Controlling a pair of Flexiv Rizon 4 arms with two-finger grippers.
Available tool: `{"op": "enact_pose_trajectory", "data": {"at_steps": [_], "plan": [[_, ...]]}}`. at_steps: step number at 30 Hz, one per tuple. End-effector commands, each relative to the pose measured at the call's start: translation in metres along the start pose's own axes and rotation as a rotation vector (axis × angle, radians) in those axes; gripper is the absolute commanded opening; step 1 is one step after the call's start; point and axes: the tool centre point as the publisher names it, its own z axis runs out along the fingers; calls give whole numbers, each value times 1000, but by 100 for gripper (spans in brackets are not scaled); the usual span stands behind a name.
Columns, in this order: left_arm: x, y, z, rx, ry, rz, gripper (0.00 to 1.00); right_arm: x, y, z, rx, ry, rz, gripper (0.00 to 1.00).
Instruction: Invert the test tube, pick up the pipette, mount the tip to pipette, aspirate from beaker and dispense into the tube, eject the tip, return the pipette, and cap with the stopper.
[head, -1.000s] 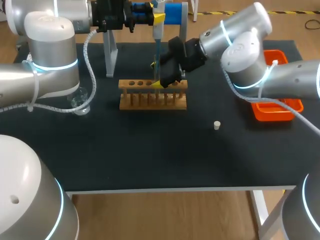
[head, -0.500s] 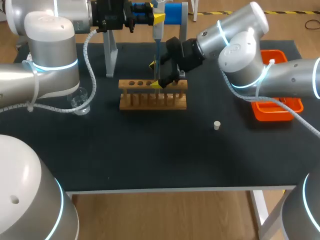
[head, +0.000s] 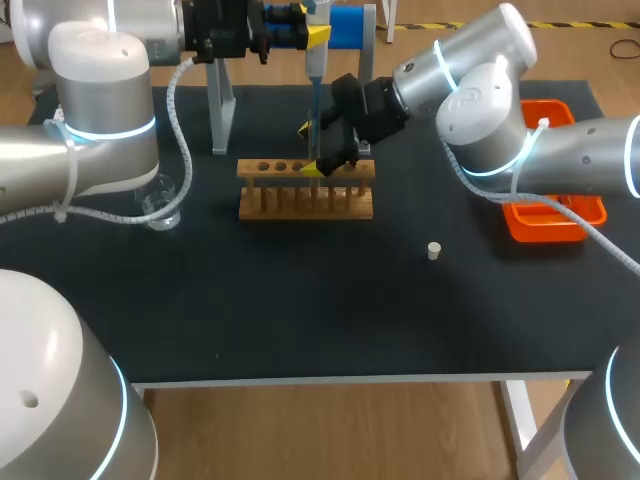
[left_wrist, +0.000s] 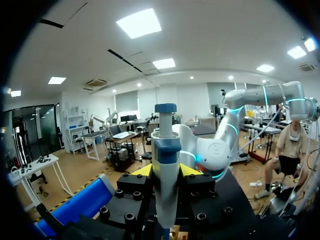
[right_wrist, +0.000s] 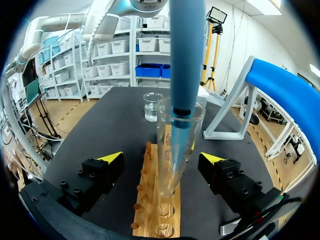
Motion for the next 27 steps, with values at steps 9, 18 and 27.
{"op": "enact_pose_trajectory", "data": {"at_steps": [9, 18, 27], "plan": [[4, -15, 0, -17, -7, 19, 0, -1, 0, -1, 3, 2, 1, 100], [8, -29, -1, -24, -13, 40, 0, -1, 0, -1, 3, 2, 1, 100], [14, -45, -2, -27, -20, 64, 0, -1, 0, -1, 3, 2, 1, 100]]}}
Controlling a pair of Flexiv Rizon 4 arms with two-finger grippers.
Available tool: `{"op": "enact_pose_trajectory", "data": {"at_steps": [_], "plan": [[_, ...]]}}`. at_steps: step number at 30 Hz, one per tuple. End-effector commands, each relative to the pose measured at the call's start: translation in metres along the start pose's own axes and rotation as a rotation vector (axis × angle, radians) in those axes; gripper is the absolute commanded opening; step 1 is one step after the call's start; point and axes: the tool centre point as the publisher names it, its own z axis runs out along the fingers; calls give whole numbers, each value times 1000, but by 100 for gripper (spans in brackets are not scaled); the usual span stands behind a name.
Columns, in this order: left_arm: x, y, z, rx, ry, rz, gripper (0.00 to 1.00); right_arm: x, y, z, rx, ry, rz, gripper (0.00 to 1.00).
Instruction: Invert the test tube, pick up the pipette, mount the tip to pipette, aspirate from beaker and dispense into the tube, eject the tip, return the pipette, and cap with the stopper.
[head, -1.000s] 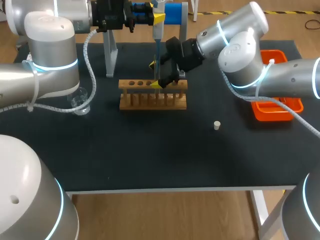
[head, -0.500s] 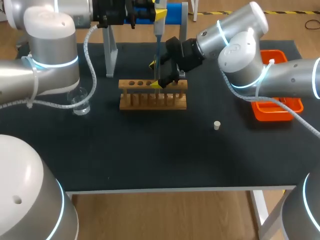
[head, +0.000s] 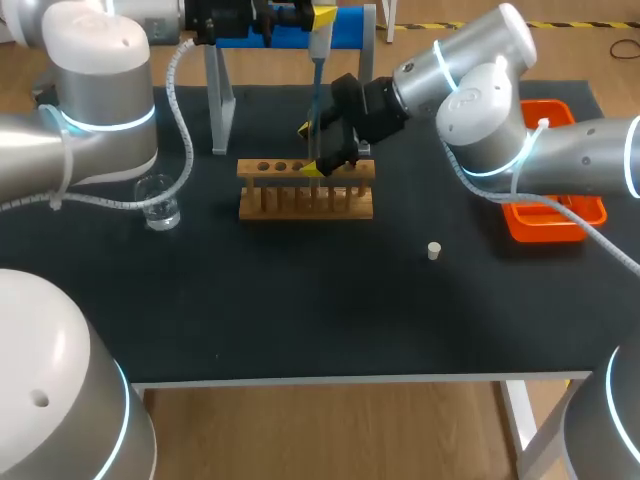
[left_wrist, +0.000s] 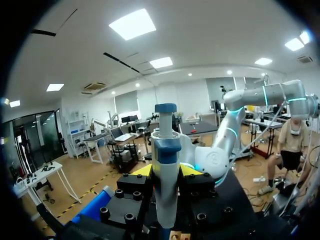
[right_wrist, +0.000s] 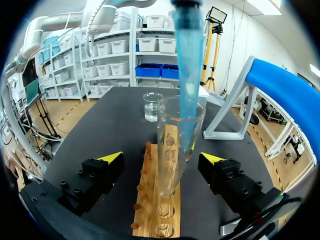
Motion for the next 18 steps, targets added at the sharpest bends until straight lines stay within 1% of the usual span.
{"op": "enact_pose_trajectory", "data": {"at_steps": [1, 18], "plan": [[4, -8, -2, -6, -5, 6, 0, -1, 0, -1, 3, 3, 0, 100], [16, -37, -6, -2, -10, 55, 0, -1, 0, -1, 3, 3, 0, 100]]}}
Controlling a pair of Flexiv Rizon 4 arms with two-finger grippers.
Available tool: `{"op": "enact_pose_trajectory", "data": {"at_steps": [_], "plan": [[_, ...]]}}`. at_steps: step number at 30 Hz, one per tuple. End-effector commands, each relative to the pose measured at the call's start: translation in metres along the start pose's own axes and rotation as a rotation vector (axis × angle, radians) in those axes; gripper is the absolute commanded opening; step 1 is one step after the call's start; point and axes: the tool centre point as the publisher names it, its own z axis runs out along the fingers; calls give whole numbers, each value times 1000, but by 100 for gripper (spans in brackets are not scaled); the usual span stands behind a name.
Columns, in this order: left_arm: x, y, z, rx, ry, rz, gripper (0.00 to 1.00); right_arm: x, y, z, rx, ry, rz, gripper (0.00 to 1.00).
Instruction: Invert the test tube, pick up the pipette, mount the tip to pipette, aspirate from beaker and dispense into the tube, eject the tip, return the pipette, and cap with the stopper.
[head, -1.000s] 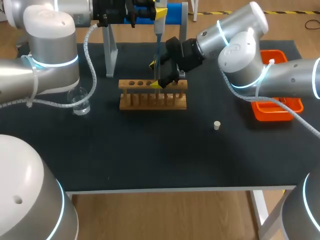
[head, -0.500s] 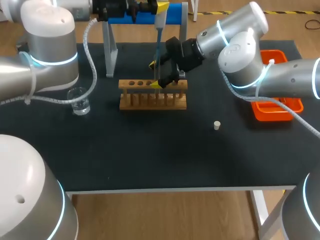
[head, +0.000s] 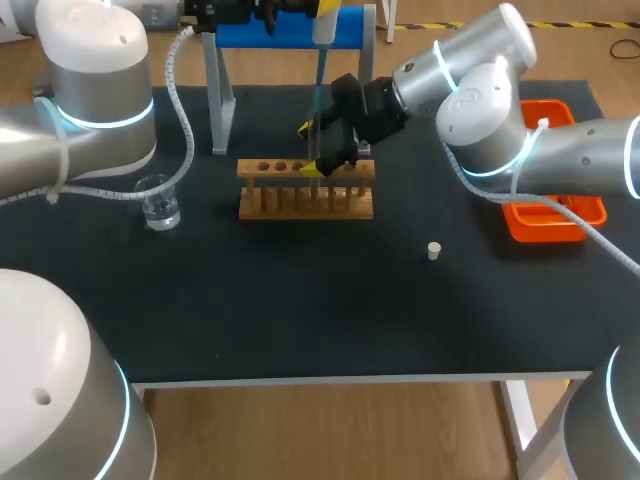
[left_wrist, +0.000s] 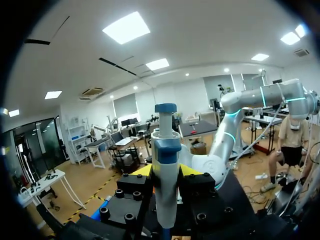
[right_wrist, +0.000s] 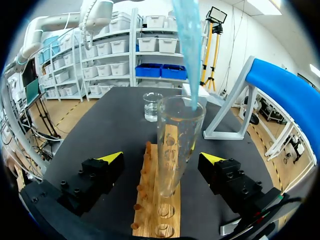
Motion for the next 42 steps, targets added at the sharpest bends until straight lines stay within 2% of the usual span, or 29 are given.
{"op": "enact_pose_trajectory", "data": {"at_steps": [1, 7, 12, 17, 23, 32, 42], "plan": [[5, -7, -5, -7, -9, 0, 0, -1, 0, -1, 2, 3, 0, 100], [10, -15, -20, -25, -43, 9, 0, -1, 0, -1, 2, 3, 0, 100], [13, -15, -51, -65, -104, 13, 0, -1, 0, -1, 2, 3, 0, 100], [23, -2, -91, -83, -149, 21, 0, -1, 0, -1, 2, 3, 0, 100], [53, 21, -113, -96, -142, 12, 0, -1, 0, -1, 2, 3, 0, 100], [101, 50, -110, -54, -74, -6, 0, -1, 0, -1, 2, 3, 0, 100], [133, 62, -80, -16, 13, -30, 0, -1, 0, -1, 2, 3, 0, 100]]}}
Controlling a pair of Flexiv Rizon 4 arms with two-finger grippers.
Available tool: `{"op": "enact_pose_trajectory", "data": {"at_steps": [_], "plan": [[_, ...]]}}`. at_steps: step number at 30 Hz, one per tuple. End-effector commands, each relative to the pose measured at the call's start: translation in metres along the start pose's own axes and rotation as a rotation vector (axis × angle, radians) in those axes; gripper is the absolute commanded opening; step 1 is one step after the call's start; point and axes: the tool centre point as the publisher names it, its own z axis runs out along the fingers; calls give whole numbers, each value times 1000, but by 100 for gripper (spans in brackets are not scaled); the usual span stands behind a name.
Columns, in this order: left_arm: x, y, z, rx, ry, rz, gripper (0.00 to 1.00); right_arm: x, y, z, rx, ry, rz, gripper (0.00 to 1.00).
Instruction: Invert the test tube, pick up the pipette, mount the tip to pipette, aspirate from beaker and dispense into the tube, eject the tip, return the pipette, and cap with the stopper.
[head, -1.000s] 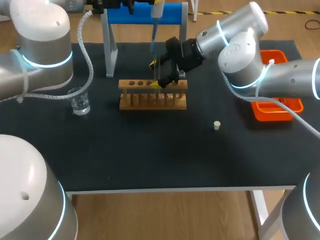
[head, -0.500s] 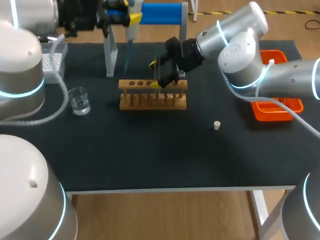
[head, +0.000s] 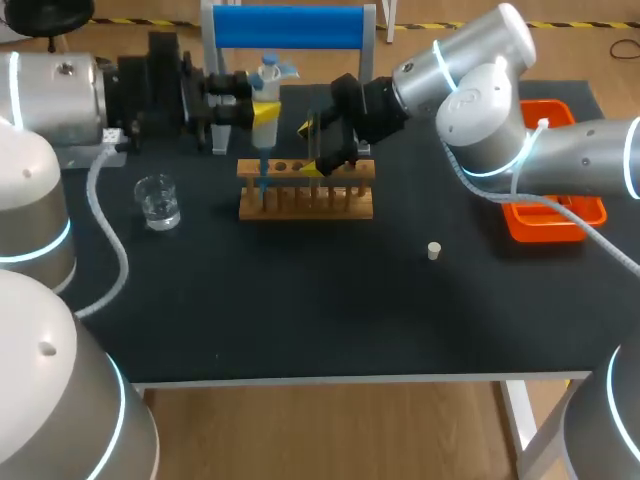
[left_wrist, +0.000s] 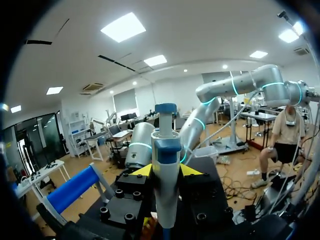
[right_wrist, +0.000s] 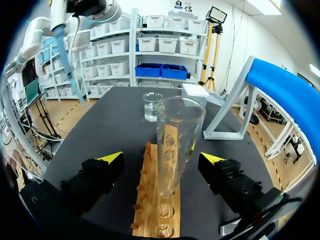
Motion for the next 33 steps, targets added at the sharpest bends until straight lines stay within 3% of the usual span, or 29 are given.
{"op": "enact_pose_trajectory", "data": {"at_steps": [1, 15, 33], "plan": [[5, 5, 16, 14, 11, -8, 0, -1, 0, -1, 1, 3, 0, 100], [14, 8, 58, 40, 76, -34, 0, -1, 0, -1, 1, 3, 0, 100], [15, 10, 63, 18, 101, -41, 0, -1, 0, -1, 1, 3, 0, 100]]}}
